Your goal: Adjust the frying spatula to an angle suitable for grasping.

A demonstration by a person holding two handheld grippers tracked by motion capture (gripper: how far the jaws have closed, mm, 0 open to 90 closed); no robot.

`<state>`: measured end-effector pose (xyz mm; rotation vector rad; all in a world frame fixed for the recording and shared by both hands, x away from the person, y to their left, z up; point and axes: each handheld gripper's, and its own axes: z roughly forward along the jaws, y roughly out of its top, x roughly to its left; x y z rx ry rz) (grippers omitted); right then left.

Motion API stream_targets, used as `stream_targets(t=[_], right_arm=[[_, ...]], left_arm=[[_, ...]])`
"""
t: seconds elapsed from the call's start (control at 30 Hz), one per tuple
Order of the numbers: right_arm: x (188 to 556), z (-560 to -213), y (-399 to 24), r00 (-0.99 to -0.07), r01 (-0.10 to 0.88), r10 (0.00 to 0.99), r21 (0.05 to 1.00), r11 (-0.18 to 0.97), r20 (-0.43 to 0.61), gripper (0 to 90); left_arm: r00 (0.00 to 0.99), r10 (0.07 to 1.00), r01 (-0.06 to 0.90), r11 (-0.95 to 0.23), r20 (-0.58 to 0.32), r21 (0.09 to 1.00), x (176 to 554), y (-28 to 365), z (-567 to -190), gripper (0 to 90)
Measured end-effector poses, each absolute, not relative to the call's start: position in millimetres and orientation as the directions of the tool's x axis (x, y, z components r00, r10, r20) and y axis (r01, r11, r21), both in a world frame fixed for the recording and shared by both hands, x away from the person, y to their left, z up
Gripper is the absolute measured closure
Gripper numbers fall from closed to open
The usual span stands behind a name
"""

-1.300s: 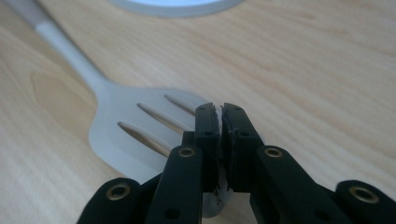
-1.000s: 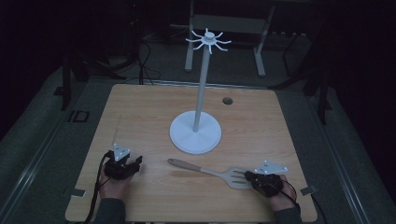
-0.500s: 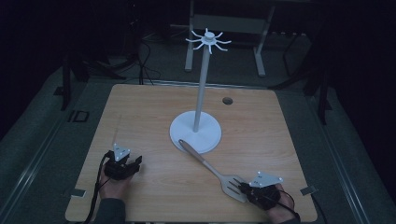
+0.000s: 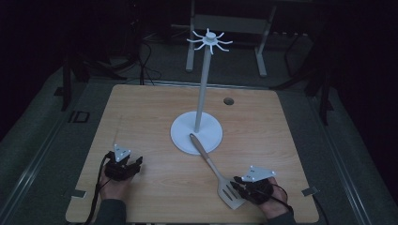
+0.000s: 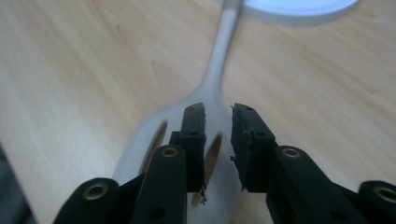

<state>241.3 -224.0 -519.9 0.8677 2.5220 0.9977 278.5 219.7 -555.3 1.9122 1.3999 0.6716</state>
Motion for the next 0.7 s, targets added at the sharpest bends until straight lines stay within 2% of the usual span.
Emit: stream_targets(t=[0.37,0.4,0.7], right_arm=[[271,-499,-216,-0.729,0.46,0.683,0.704,0.541,-0.048,65.7],[277,-495,-214,-0.724,0.461,0.687,0.703,0.542,-0.055,62.8],[295,-481,-202,-0.711,0.467,0.698,0.688,0.555,-0.08,59.7]], left_arm=[[0.288,0.957,0.618,-0.205,0.025,0.759,279,221,-555,46.0],[0.282,0.959,0.616,-0.198,0.022,0.762,279,221,-555,46.0],[0.273,0.962,0.625,-0.197,0.024,0.756,279,222,-556,46.0]])
